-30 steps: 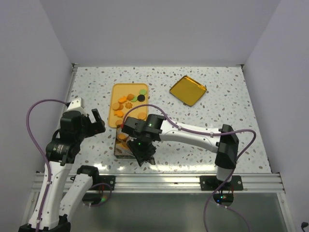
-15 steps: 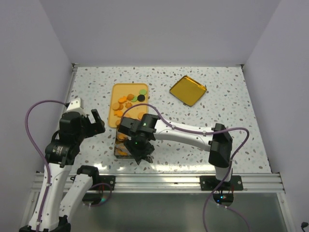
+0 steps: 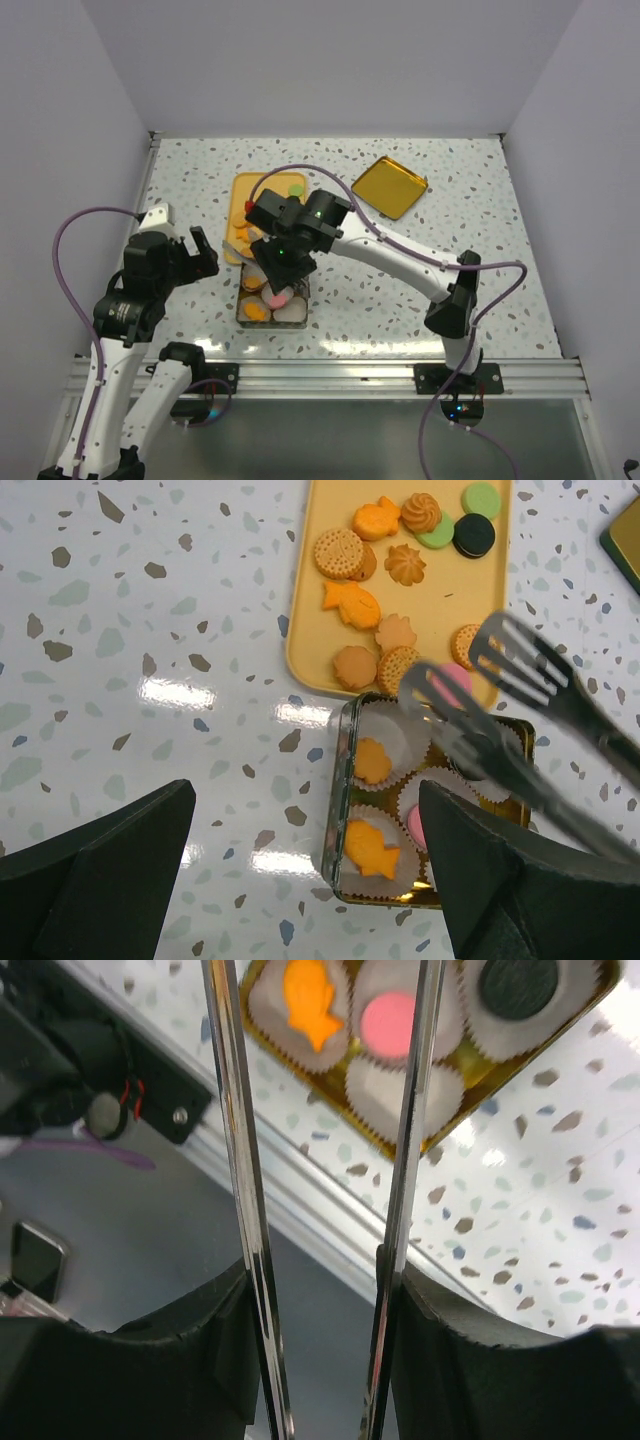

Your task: Pack the cookies

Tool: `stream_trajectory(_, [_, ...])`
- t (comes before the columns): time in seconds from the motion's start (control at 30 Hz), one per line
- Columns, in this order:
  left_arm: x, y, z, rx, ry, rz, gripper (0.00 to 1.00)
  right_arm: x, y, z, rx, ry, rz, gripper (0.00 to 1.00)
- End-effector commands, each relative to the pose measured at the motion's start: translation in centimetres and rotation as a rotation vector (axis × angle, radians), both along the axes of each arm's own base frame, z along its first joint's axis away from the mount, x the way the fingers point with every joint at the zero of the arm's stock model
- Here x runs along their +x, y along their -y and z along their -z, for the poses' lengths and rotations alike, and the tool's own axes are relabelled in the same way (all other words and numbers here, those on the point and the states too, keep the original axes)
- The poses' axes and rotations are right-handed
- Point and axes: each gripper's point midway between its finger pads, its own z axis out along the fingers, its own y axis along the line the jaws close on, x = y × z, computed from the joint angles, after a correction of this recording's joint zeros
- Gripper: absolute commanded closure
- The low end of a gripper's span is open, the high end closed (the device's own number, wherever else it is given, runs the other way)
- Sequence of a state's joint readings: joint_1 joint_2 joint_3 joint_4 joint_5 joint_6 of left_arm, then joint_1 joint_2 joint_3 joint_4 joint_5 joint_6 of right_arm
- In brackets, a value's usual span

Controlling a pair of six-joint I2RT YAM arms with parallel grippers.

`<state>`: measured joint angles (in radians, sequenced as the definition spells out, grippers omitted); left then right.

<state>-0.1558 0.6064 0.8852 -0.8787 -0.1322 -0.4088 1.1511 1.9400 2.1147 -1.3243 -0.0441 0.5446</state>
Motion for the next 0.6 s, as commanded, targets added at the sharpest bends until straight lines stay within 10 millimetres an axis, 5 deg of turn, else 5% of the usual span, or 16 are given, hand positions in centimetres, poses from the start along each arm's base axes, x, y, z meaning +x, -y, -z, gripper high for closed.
stream_trajectory(0.0, [0.5, 0.1, -0.6, -0.001, 0.030, -0.002, 0.00, 4.5, 1.2, 0.5, -0.047, 0.023, 0.054, 0.51])
stream_trajectory(0.23, [0.6, 0.3, -0.5, 0.000, 0.026, 0.007, 0.00, 10.5, -1.2, 2.9, -0.051, 0.070, 0.074, 0.52])
stream_trajectory(0.27, [0.6, 0.3, -0.5, 0.000, 0.027, 0.009, 0.00, 11.0, -1.6, 4.5, -0.075, 0.058, 0.070, 0.52])
stream_trajectory(0.57, [0.1, 0.1, -1.0, -0.001, 0.052, 0.002, 0.00, 12.6, -2.8, 8.7, -0.094, 0.038, 0.075, 0.51])
